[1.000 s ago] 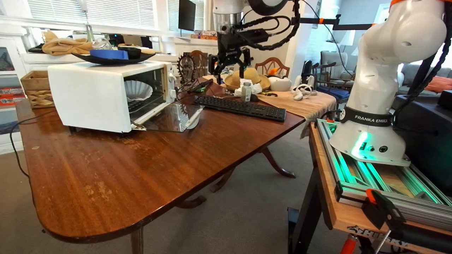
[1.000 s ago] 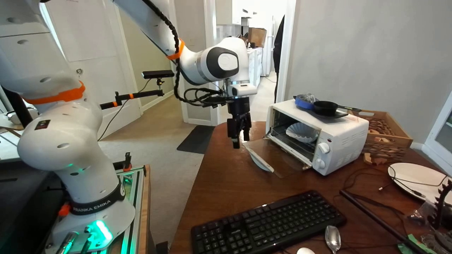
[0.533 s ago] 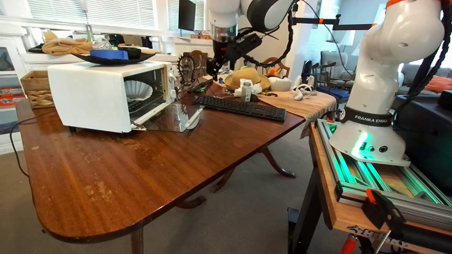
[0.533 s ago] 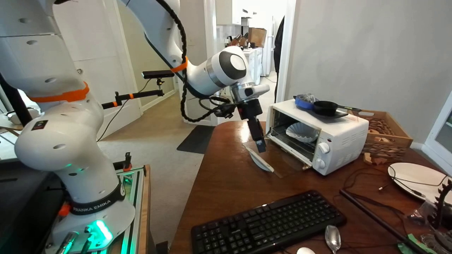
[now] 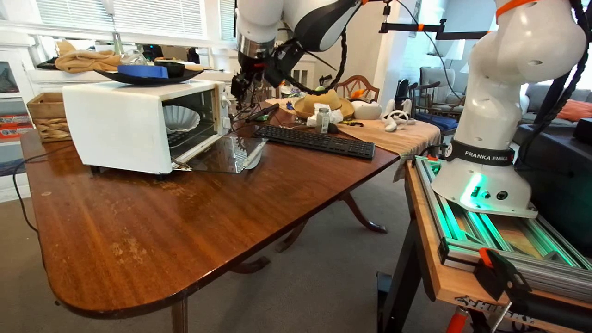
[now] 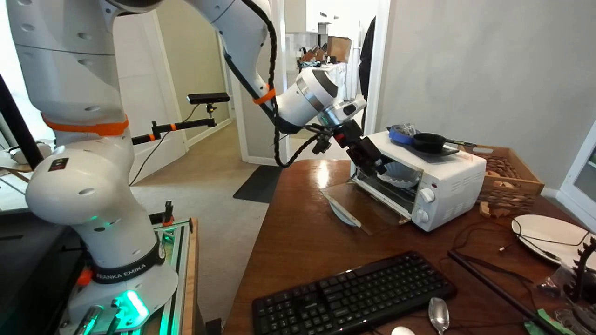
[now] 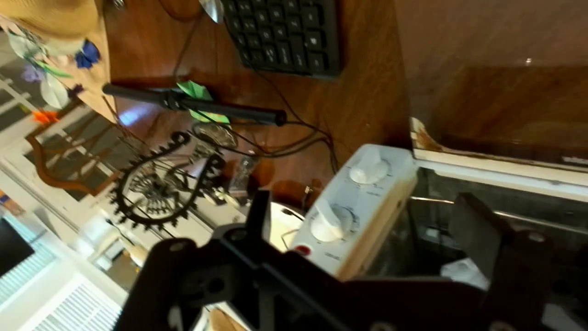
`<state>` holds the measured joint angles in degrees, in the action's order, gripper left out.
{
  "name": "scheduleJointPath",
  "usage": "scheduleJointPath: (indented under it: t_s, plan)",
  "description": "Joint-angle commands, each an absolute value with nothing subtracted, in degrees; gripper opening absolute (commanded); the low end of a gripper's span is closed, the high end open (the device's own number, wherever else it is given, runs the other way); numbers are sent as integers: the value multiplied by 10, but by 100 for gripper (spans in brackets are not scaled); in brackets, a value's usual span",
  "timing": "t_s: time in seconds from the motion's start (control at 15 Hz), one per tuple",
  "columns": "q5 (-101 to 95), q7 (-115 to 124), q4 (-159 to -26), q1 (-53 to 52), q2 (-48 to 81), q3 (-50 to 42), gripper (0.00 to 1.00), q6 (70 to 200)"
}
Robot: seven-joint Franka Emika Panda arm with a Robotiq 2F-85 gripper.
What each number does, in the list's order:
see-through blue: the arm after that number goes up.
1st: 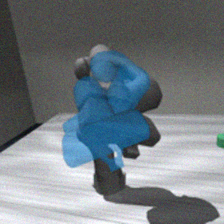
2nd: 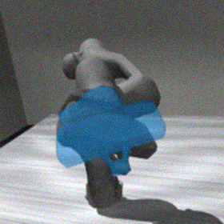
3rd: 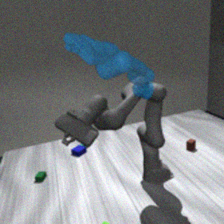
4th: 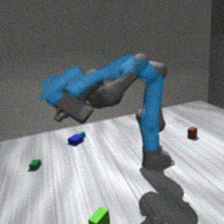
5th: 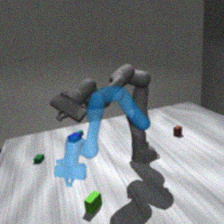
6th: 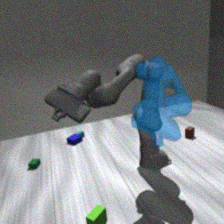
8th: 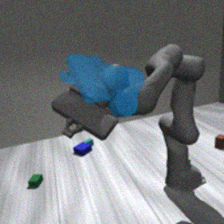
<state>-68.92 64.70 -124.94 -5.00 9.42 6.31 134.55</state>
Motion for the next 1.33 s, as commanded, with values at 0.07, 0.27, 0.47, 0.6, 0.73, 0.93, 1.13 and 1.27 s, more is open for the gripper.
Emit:
scheduleJointPath:
  t_s: [0.07, 0.27, 0.47, 0.6, 0.73, 0.93, 1.13, 1.27]
  plan:
    - [-756, 636, -1207, -69, 168, 65, 100, 1449]
    - [-787, 621, -1189, -76, 194, 61, 100, 1483]
    - [-794, 540, -1162, -68, 217, 67, 100, 1495]
    - [-785, 497, -1140, -67, 234, 68, 100, 1497]
    - [-780, 517, -1157, -71, 215, 67, 100, 1483]
    - [-780, 501, -1137, -71, 232, 67, 100, 1483]
    - [-784, 505, -1149, -72, 226, 62, 100, 1464]
    - [-777, 488, -1140, -82, 238, 55, 100, 1449]
